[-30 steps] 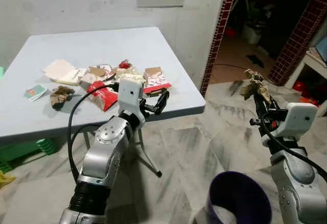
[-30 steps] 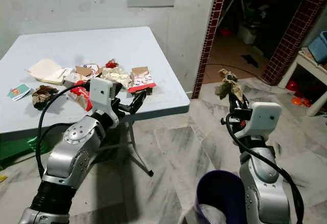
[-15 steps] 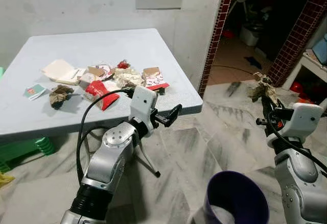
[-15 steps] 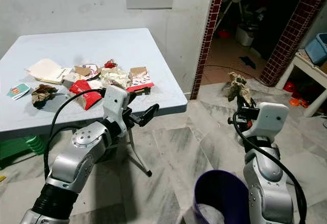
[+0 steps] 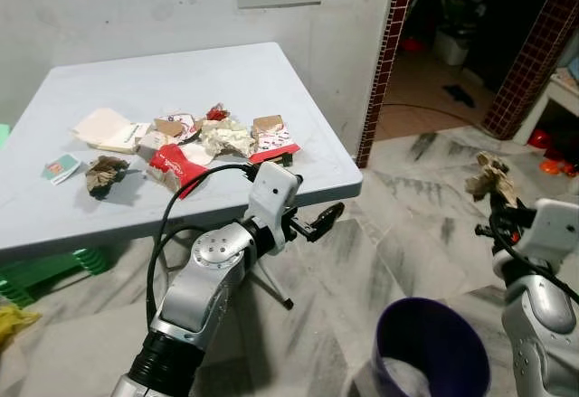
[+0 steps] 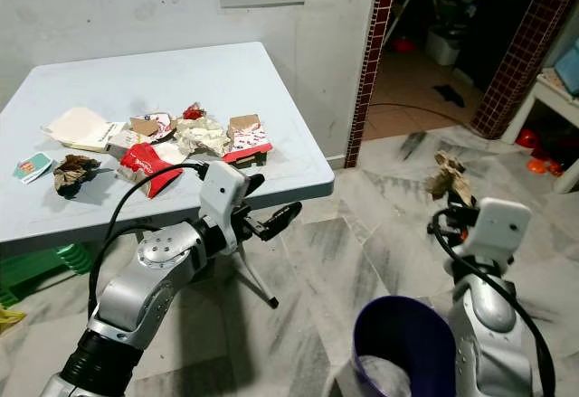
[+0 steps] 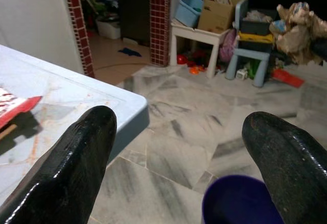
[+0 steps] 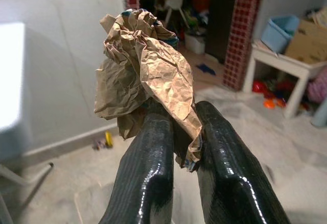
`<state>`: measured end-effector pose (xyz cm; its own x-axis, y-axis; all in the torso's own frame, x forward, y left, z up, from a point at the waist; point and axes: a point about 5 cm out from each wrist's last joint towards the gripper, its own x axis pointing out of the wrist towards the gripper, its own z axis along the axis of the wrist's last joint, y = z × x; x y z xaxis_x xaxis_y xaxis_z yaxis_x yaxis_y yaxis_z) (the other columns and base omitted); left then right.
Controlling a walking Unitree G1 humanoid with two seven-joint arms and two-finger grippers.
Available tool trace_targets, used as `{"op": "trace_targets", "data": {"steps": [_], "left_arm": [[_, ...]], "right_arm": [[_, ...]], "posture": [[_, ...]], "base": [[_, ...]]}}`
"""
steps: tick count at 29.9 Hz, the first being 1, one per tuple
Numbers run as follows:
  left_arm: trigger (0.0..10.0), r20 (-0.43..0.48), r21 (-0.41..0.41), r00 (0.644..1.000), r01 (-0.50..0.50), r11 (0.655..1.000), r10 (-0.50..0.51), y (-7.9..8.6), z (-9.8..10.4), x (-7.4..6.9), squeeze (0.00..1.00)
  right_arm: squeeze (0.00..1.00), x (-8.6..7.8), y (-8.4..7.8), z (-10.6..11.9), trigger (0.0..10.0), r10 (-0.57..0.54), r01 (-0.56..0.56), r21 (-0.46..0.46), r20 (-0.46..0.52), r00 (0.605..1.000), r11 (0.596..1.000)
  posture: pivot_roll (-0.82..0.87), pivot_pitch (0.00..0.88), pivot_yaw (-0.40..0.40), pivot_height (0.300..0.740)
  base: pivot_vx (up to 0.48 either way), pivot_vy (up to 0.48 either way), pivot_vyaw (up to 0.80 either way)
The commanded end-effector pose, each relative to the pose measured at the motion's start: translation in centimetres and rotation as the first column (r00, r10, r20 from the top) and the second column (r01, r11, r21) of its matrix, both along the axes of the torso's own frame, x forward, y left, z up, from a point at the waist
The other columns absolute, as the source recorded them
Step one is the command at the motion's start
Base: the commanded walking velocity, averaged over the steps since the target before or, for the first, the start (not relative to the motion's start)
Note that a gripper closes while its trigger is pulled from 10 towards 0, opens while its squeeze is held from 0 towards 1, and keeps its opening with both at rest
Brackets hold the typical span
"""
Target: Picking trash to rubbish bin
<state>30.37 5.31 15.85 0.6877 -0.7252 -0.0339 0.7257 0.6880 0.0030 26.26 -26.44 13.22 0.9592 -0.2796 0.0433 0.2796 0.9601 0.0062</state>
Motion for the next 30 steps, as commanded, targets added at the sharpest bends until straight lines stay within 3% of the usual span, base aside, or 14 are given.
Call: {"op": "trace_targets", "data": {"steps": [1, 17, 30], "left_arm": [[10.0, 0.004, 0.009, 1.0, 0.019, 1.0, -0.019, -0.2, 0.3, 0.1, 0.0], [10.0, 0.013, -0.014, 0.999, -0.032, 0.999, 0.032, 0.2, 0.5, 0.6, 0.0], [10.0, -0.005, -0.039, 0.997, -0.075, 0.996, 0.075, 0.6, 0.5, 0.9, 0.0]], "right_arm": [[0.0, -0.2, -0.3, 0.0, 10.0, -0.015, 0.015, 0.011, 0.013, 1.0, 1.0], [0.0, -0.6, 0.3, -0.1, 10.0, 0.035, -0.036, 0.003, 0.035, 0.999, 0.999], [0.0, -0.5, 0.7, -0.3, 10.0, 0.064, -0.064, 0.008, 0.028, 0.998, 0.998]], "posture": [[-0.16, 0.108, 0.058, 0.74], [-0.15, 0.098, 0.042, 0.74], [-0.15, 0.079, 0.026, 0.74]], "base": [[0.0, 0.0, 0.0], [0.0, 0.0, 0.0], [0.0, 0.0, -0.73]]}}
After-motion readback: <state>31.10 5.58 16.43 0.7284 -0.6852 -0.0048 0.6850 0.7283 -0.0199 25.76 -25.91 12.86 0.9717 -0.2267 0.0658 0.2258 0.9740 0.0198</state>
